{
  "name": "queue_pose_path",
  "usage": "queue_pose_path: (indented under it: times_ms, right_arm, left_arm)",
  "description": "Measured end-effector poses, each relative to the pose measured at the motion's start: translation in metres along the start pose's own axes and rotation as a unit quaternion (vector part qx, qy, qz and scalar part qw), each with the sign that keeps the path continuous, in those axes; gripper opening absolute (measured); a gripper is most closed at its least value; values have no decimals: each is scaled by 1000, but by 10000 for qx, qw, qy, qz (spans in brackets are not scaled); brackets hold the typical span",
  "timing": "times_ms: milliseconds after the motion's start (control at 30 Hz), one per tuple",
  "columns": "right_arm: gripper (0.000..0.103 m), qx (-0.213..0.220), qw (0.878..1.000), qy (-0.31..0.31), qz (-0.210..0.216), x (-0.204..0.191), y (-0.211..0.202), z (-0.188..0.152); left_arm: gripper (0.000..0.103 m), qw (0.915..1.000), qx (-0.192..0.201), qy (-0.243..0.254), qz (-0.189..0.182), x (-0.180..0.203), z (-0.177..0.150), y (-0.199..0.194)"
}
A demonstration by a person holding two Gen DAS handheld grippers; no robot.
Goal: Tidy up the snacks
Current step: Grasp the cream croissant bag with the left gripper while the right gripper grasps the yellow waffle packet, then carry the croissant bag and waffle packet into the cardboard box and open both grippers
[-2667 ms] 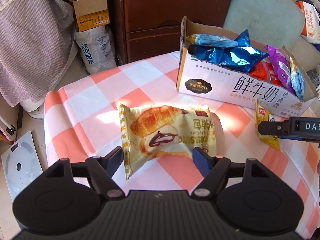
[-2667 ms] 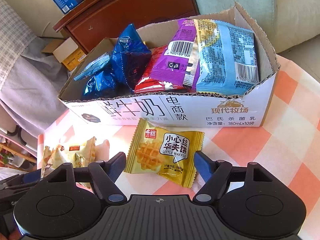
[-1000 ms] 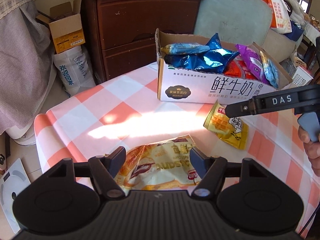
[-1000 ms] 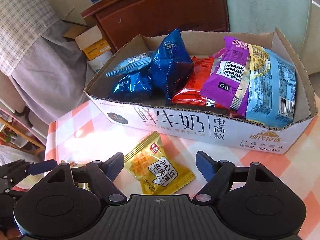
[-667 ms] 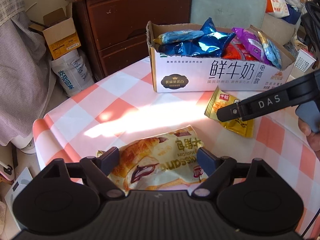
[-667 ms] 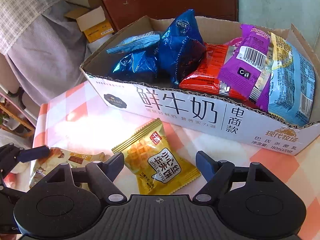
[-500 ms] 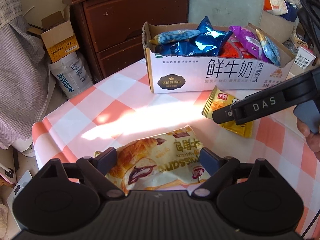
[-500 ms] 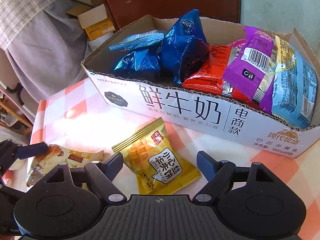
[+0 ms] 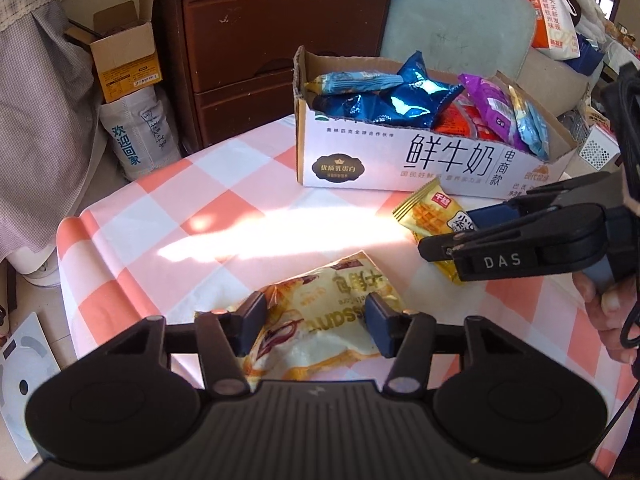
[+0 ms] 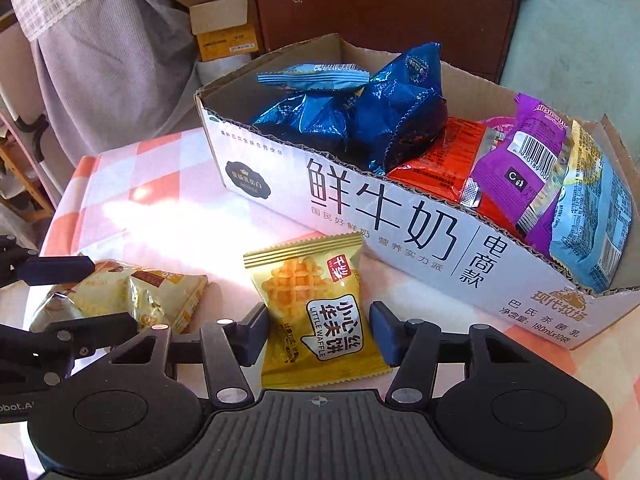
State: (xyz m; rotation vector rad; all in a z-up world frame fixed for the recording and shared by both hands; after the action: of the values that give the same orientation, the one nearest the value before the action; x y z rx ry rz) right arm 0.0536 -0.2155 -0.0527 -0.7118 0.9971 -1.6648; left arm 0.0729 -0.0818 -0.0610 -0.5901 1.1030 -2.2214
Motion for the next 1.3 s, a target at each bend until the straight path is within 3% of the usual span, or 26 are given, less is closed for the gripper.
queue_pose_path:
  times_ms: [200,333,467,600,733,933,1167,1300]
  right_arm:
    - [49,-9,9998,49,179,1,-9,0]
    - [48,10,9998,44,213,2,-14,-2]
    - [48,-9,9994,120,329,3,-21,-8]
    - [48,0,9991,178,387,7,-34,-16]
    - [48,-44,9989,235,407,8,-44,-30]
    - [48,-286,9977,86,612,-10,-52,-62]
    - [48,-318,9971,-22,692,-22,-47,-65]
    - [48,-319,9967,28,741,-24,-42,-61]
  left_arm:
    - [52,9997,-241,-34,-81,5,-21,-12]
    - [56,9994,-181,-181,-222,15,-30,-25]
    - [68,9996,68,260,-54,25,-33,-39]
    - [81,9945,319,929,356,19,-34,-46]
    - [82,9955,181,831,427,5,-39,-32]
    - [83,9904,266,1251,525,14,-38,-24]
    - [82,9876,-85,1546,247,40,-62,-18]
    - [82,9915,-96,1273,-247,46,-61,-31]
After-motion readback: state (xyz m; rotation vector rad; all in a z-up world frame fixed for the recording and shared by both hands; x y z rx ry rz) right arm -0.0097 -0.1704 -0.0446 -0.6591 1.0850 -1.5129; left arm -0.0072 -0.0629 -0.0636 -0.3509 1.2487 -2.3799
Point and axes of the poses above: each gripper's, at about its wrist camera, not at the fingertips, and y roughly the way its jaws point, x to its right, z to its top, the point moved 10 cm from there along y, roughly the way its jaws point, and after that the axes turned 4 degrees about -y, right-handed, at the moved point
